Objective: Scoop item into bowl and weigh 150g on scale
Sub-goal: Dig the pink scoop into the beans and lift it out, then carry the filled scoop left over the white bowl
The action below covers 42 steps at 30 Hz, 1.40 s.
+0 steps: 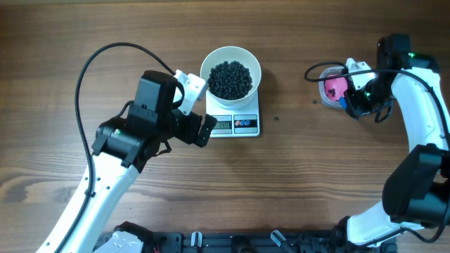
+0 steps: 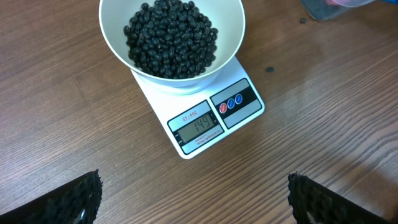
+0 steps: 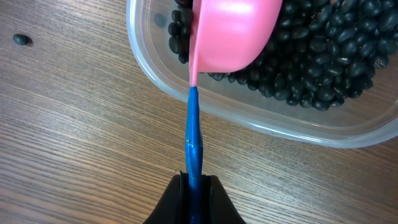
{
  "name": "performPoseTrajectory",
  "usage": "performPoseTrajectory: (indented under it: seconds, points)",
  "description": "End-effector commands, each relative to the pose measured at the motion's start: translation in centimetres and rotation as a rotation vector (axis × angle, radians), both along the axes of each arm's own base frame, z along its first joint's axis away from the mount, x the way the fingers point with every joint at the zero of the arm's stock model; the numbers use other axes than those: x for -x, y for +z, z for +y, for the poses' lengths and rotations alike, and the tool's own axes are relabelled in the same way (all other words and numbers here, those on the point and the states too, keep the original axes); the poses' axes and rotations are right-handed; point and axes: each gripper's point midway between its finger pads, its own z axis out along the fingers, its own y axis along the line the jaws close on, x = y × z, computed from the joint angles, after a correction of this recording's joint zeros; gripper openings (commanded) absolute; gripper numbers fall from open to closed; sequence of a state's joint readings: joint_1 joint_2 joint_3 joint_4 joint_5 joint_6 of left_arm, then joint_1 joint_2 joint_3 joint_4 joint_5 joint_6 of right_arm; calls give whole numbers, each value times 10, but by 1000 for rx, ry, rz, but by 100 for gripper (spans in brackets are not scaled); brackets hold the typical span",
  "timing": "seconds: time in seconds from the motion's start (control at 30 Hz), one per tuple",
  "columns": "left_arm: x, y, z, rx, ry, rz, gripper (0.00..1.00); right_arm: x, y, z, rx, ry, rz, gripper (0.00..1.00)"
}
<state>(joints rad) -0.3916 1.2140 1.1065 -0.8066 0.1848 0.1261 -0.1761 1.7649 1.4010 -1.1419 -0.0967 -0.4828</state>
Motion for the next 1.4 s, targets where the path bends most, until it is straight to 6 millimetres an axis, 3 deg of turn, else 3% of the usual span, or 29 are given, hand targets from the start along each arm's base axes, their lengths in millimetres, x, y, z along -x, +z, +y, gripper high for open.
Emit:
performPoseTrajectory:
  seconds: [0.0,0.13,0.27,0.47,0.7,1.17,1.37]
  points:
    - [-1,7,-5,20,-12,-9,100,1,18,6,-34,-14,-56,4]
    - [-1,7,-5,20,-11,-9,100,5,19,8,-80,-32,-46,4]
    - [-1,7,-5,20,-12,-9,100,9,20,-9,-103,-114,-42,4]
    - [-1,7,-5,20,-11,-9,100,7,29,-14,-280,-206,-89,4]
    - [-1,7,-5,20,-12,-9,100,8,36,-6,-380,-226,-96,4]
    - [-1,7,-5,20,-11,-9,100,-18,100,68,-899,-109,-263,4]
    - [-1,7,-5,20,-11,-9,100,-30,105,138,-904,108,-282,4]
